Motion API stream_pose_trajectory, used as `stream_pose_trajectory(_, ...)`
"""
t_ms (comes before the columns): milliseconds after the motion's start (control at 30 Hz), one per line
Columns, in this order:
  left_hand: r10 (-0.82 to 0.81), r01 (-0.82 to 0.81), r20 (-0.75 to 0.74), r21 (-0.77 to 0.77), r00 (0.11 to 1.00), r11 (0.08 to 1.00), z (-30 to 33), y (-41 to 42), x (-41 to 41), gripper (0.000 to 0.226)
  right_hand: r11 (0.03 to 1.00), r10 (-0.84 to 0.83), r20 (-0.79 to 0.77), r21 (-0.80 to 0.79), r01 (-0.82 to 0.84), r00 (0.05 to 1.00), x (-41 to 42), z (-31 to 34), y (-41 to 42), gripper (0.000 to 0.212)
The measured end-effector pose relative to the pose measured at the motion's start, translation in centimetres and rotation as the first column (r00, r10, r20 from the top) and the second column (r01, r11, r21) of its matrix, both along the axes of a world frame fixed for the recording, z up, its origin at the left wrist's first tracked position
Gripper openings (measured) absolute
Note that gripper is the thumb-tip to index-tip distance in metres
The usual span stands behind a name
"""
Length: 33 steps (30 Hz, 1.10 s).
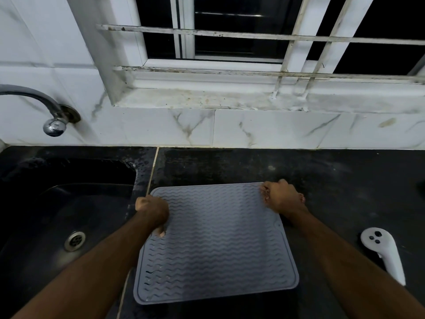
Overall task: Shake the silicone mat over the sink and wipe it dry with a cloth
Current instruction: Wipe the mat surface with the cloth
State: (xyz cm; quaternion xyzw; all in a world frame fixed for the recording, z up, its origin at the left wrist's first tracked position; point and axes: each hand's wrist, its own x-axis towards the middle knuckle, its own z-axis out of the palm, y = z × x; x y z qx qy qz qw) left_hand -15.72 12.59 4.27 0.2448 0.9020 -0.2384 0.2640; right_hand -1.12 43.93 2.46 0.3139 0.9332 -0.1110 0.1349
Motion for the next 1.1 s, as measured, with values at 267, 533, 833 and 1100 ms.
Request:
stream_pose_trajectory(267,-0.008,0.007,0.019,0.024,1.0,1.0,-0.3,-0.5,-0.2,0.074,0.999,-0.014,-0.081,-0.046,0.01,0.997,-0.8,-1.0,-3.2,0.031)
stream_pose_trajectory(533,0.014,-0.019,0.052,0.109,0.999,0.994,-0.2,-1.2,-0.2,0.07,0.997,-0.071,-0.04,-0.005,0.071,0.997,0.2,-0.8,-0.6,0.032)
stream_pose_trajectory(833,0.057,-0.064,0.051,0.141,0.997,0.988,-0.9,-1.8,-0.5,0.085,0.981,-0.191,-0.011,-0.044,0.19,0.982,0.8,0.0,-1.2,0.038)
stream_pose_trajectory(1100,0.007,-0.011,0.02,0.192,1.0,0.981,-0.9,-2.9,-0.1,0.096,0.939,-0.332,0.006,-0.088,0.332,0.943,-0.2,-0.1,-4.0,0.047)
